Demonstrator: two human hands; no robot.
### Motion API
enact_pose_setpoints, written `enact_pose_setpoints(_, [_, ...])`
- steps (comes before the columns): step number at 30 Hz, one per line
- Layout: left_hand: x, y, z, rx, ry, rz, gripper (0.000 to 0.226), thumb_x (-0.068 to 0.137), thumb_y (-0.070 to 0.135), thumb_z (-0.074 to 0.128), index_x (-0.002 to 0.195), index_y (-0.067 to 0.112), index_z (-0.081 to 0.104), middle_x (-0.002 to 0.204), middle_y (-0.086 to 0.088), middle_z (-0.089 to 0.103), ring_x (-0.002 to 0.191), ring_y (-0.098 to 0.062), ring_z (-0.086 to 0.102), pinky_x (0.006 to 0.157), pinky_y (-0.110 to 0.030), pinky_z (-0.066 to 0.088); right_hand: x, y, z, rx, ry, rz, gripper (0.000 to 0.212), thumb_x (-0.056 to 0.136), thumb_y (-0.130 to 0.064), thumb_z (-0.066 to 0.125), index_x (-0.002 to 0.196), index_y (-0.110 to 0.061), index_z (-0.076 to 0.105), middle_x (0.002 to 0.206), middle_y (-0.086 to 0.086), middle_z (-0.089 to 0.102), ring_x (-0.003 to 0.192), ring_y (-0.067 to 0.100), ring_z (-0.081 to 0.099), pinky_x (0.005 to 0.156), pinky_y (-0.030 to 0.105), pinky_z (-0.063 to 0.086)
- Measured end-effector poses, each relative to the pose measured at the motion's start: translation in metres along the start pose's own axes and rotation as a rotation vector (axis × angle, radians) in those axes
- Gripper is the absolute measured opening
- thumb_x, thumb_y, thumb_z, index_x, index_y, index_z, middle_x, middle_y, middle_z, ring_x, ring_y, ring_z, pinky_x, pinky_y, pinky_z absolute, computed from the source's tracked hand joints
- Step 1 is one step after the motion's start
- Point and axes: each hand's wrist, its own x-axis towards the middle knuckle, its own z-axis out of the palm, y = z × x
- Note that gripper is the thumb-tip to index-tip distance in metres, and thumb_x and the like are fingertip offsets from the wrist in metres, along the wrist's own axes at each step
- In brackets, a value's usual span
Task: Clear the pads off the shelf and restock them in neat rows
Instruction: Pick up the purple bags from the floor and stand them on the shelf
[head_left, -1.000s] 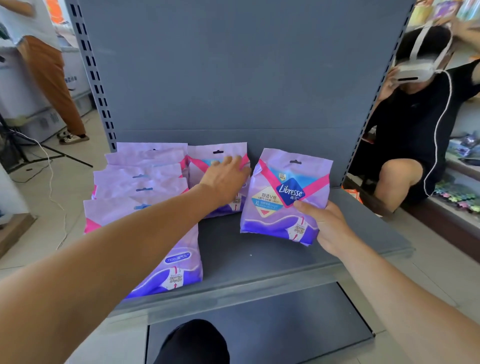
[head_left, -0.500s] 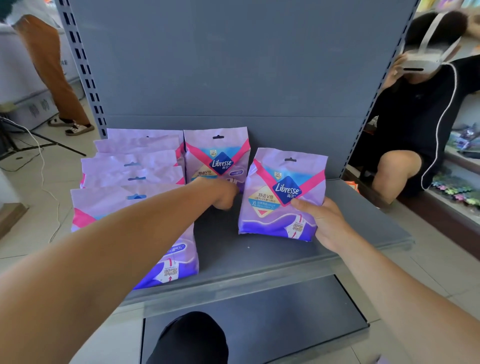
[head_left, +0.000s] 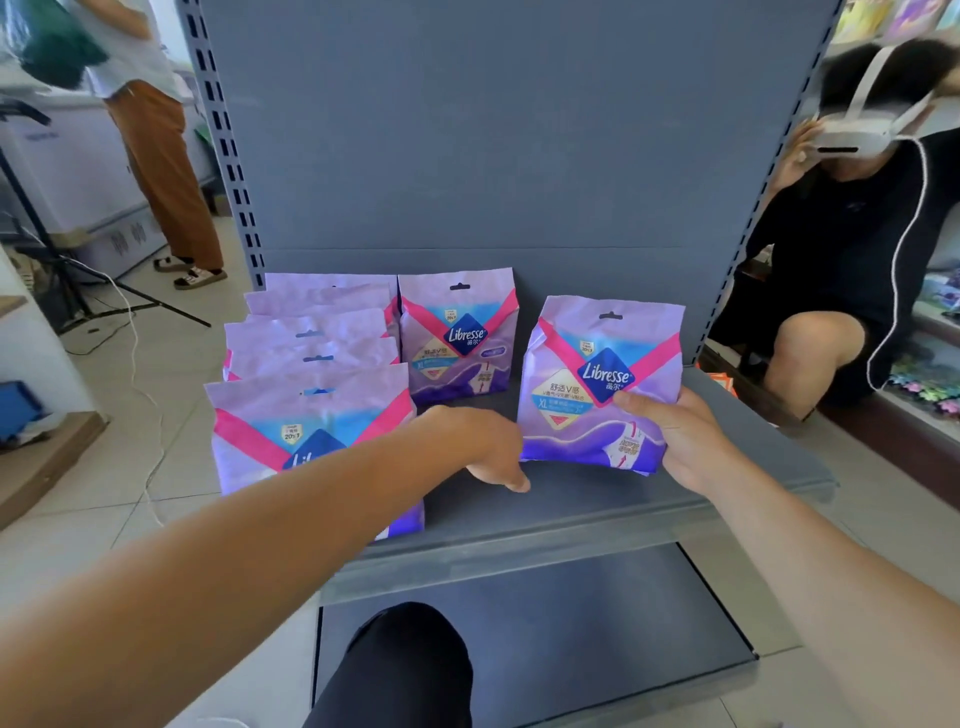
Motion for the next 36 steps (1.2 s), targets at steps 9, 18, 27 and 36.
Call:
enact_pose_setpoints(9, [0.002,0.012,0.06,-0.178,0.048,-0.144,0.092,0.088,0.075,0.032,0.155,0.019,0.001,0.161,-0.011,-0.003,0.144,-0.047,0.0,0.11,-0.062,0.021,-0.003,0.005,0.003,-0.036,0.05,0.02,0.031,0.078,-0.021,0.077,0.105,-0.022,0.061,0.098,-0.002,0.075,0.087,0.019,0.074,0.07,0.037,0.06])
enact_pose_setpoints(18, [0.0,0.012,0.064,-0.236,0.034,-0.153,0.093,0.089,0.073,0.033,0.155,0.02,-0.005,0.162,-0.006,-0.011,0.146,-0.043,-0.01,0.113,-0.066,0.011,0.004,-0.005,0.007,-0.024,0.048,-0.013,0.031,0.079,-0.022,0.075,0.106,-0.021,0.061,0.098,-0.002,0.075,0.089,0.019,0.073,0.071,0.037,0.06])
enact_pose_setpoints(27, [0.0,0.017,0.061,-0.28,0.045,-0.175,0.091,0.09,0.07,0.033,0.155,0.017,0.0,0.162,-0.01,-0.007,0.146,-0.043,-0.007,0.111,-0.067,0.012,0.039,-0.029,0.042,-0.045,-0.025,-0.063,0.039,0.076,-0.025,0.077,0.111,-0.021,0.062,0.104,-0.001,0.074,0.093,0.02,0.073,0.076,0.041,0.06])
enact_pose_setpoints(36, [-0.001,0.034,0.083,-0.297,0.141,-0.202,0.087,0.093,0.069,0.017,0.154,0.011,-0.005,0.16,-0.016,-0.012,0.146,-0.041,-0.013,0.111,-0.068,0.0,0.073,0.014,0.083,-0.052,-0.138,-0.007,0.042,0.073,-0.021,0.079,0.111,-0.018,0.062,0.104,0.002,0.074,0.097,0.023,0.072,0.082,0.044,0.058])
